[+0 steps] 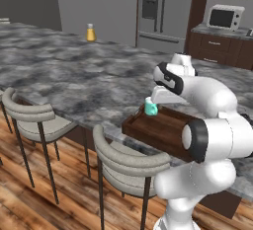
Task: There is a tray on the dining counter. Grab the cup, mug, and pitcher and place them on the tray. The pitcher may be placed next to the tray if it cannot fit the tray.
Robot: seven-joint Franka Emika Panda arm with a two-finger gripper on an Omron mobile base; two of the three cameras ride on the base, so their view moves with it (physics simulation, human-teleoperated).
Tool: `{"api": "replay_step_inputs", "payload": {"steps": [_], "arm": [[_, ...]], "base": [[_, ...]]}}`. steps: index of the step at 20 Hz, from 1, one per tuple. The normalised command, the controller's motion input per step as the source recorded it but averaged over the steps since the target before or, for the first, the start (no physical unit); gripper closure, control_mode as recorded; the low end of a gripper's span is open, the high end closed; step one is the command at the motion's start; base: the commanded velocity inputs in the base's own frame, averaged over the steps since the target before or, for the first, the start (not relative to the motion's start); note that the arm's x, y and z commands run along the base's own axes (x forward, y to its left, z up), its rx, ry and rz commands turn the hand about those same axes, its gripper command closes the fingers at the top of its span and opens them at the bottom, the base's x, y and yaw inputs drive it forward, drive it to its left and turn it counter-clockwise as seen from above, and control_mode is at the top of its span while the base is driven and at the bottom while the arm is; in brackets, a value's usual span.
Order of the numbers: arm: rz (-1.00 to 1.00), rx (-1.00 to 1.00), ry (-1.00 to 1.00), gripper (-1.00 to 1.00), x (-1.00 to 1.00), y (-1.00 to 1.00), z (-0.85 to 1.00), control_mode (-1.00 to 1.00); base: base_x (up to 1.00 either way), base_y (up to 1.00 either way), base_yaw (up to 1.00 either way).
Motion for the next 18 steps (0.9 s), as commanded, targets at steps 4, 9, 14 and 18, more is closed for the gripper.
{"api": "replay_step_inputs", "payload": {"steps": [4, 9, 14, 18], "arm": [[0.0, 0.0, 0.0, -1.0, -0.5, 0.0, 0.46, -1.0], [0.0, 0.0, 0.07, -1.0, -0.49, 0.0, 0.52, -1.0], [0.0, 0.01, 0.07, -1.0, -0.53, 0.0, 0.49, -1.0], [0.0, 0.0, 0.0, -1.0, -0.71, 0.0, 0.38, -1.0]], "base": [[0.0, 0.0, 0.0], [0.0, 0.0, 0.0], [0.0, 0.0, 0.0], [0.0, 0.0, 0.0]]}}
